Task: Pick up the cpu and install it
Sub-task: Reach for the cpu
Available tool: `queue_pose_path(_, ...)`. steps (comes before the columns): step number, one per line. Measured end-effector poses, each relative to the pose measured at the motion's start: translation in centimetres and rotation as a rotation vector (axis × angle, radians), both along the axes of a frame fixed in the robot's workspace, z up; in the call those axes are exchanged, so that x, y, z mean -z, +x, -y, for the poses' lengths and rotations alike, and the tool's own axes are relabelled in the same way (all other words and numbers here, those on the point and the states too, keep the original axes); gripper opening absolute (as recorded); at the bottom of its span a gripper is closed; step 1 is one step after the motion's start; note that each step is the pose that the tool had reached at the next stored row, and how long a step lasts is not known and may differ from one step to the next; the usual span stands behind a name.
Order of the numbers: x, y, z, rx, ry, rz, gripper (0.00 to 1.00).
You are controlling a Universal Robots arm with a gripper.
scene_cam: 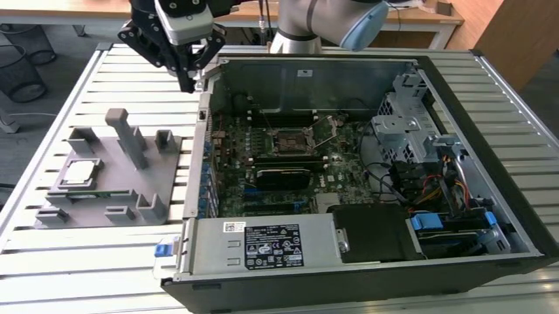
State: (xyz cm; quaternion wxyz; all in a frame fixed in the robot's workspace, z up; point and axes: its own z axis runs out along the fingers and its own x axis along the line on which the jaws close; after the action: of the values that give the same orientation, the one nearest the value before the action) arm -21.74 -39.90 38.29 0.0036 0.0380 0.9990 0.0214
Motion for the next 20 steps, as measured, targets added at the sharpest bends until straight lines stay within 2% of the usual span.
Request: queue_pose_path(20, 0.23, -2.5, 0.0, 0.0, 0.0, -0.0031, 0.11)
